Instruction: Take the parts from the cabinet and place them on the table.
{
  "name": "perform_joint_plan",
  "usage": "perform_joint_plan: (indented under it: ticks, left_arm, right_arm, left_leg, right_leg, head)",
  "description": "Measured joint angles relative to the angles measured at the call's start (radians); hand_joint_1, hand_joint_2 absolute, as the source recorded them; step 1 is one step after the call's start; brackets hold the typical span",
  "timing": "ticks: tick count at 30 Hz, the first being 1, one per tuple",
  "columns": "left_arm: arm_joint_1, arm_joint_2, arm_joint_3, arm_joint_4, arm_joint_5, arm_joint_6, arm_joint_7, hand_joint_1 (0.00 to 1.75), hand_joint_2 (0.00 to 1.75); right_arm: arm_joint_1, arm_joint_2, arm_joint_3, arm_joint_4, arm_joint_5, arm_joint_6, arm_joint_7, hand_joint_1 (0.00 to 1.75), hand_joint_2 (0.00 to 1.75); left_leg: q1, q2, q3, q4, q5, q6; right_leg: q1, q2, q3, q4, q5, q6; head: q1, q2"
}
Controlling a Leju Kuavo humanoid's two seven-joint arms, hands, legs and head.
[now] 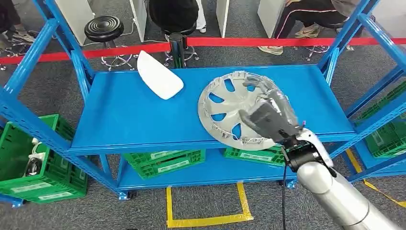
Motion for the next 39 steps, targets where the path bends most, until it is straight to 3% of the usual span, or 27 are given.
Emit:
perform_joint_plan:
  ticks: [2, 4, 6, 8, 11, 18, 20, 21, 22, 23, 24, 39]
  left_arm:
    - [0.000, 0.000, 0.000, 0.000, 0.000, -0.004, 0.001, 0.00, 0.00]
    - [0.000, 0.000, 0.000, 0.000, -0.002, -0.005, 0.002, 0.00, 0.00]
    - [-0.001, 0.000, 0.000, 0.000, -0.008, -0.007, 0.002, 0.00, 0.00]
    - [-0.001, -0.002, 0.000, 0.000, -0.013, -0.010, 0.002, 0.00, 0.00]
    - [-0.001, -0.003, 0.000, 0.000, -0.016, -0.015, 0.004, 0.00, 0.00]
    - [-0.001, -0.003, 0.000, 0.000, -0.017, -0.016, 0.004, 0.00, 0.00]
    - [-0.002, -0.003, 0.000, 0.000, -0.019, -0.021, 0.005, 0.00, 0.00]
    - [-0.003, -0.005, 0.000, 0.000, -0.023, -0.025, 0.010, 0.00, 0.00]
    - [-0.003, -0.006, 0.000, 0.000, -0.024, -0.026, 0.013, 0.00, 0.00]
    - [-0.004, -0.013, 0.000, 0.000, -0.027, -0.027, 0.019, 0.00, 0.00]
    - [-0.005, -0.015, 0.000, 0.000, -0.031, -0.031, 0.021, 0.00, 0.00]
    - [-0.013, -0.017, 0.000, 0.000, -0.039, -0.039, 0.024, 0.00, 0.00]
  right_arm:
    - [-0.024, -0.014, 0.023, 0.006, -0.003, 0.112, 0.103, 0.00, 1.75]
    - [-0.051, -0.024, 0.050, 0.013, -0.026, 0.195, 0.156, 0.00, 1.75]
    - [-0.082, -0.043, 0.093, 0.036, -0.045, 0.279, 0.199, 0.00, 1.75]
    - [-0.101, -0.062, 0.132, 0.066, -0.052, 0.314, 0.209, 0.00, 1.75]
    - [-0.124, -0.080, 0.172, 0.099, -0.049, 0.348, 0.209, 0.00, 1.75]
    - [-0.127, -0.081, 0.175, 0.102, -0.047, 0.354, 0.209, 0.00, 1.75]
    - [-0.140, -0.089, 0.196, 0.119, -0.031, 0.394, 0.210, 0.00, 1.75]
    - [-0.165, -0.100, 0.224, 0.147, -0.018, 0.457, 0.214, 0.00, 1.75]
    - [-0.178, -0.105, 0.239, 0.164, -0.015, 0.478, 0.216, 0.00, 1.75]
    - [-0.230, -0.122, 0.325, 0.256, -0.012, 0.507, 0.217, 0.00, 1.75]
    - [-0.238, -0.127, 0.353, 0.290, -0.014, 0.515, 0.217, 0.00, 1.75]
    - [-0.290, -0.135, 0.462, 0.398, -0.019, 0.548, 0.218, 0.00, 1.75]
  left_leg:
    - [0.000, 0.001, 0.000, 0.000, 0.000, 0.000]
    - [0.000, 0.002, 0.000, 0.000, 0.000, 0.000]
    - [0.000, 0.004, 0.000, 0.000, -0.001, -0.001]
    - [0.000, 0.003, 0.000, 0.000, -0.001, -0.001]
    - [0.000, 0.003, 0.000, 0.000, -0.001, -0.001]
    - [0.000, 0.003, 0.000, 0.000, -0.001, -0.001]
    - [0.000, 0.003, 0.000, 0.000, -0.001, -0.001]
    - [0.000, 0.003, 0.000, 0.000, -0.001, -0.001]
    - [0.000, 0.003, 0.000, 0.000, -0.001, 0.000]
    - [0.000, 0.002, 0.000, 0.000, -0.002, 0.000]
    - [0.000, -0.001, -0.001, 0.000, -0.001, 0.000]
    - [0.000, -0.003, -0.001, 0.000, -0.001, 0.000]
  right_leg:
    - [0.000, 0.000, 0.000, 0.000, 0.000, 0.000]
    - [0.000, 0.000, 0.000, 0.000, 0.000, 0.000]
    - [0.000, 0.001, 0.000, 0.000, 0.000, 0.000]
    - [0.000, 0.000, 0.000, 0.000, 0.000, 0.000]
    - [0.000, 0.001, 0.000, 0.000, 0.000, 0.000]
    - [0.000, 0.001, 0.000, 0.000, 0.000, 0.000]
    - [0.000, 0.001, 0.000, 0.000, 0.000, 0.000]
    - [0.000, 0.001, -0.001, 0.000, 0.000, 0.000]
    - [0.000, 0.001, -0.001, 0.000, 0.000, 0.000]
    - [0.000, 0.001, -0.001, 0.000, 0.000, 0.000]
    - [0.000, 0.001, -0.001, 0.000, 0.000, 0.000]
    - [0.000, 0.000, -0.001, 0.000, 0.000, 0.000]
  head:
    - [0.001, 0.000]
    - [0.001, 0.000]
    - [0.000, 0.000]
    - [0.000, 0.000]
    - [0.000, 0.000]
    - [0.000, 0.000]
    - [0.001, 0.000]
    - [0.000, 0.000]
    - [0.001, 0.000]
    - [0.000, 0.000]
    - [0.002, 0.000]
    - [0.001, 0.000]
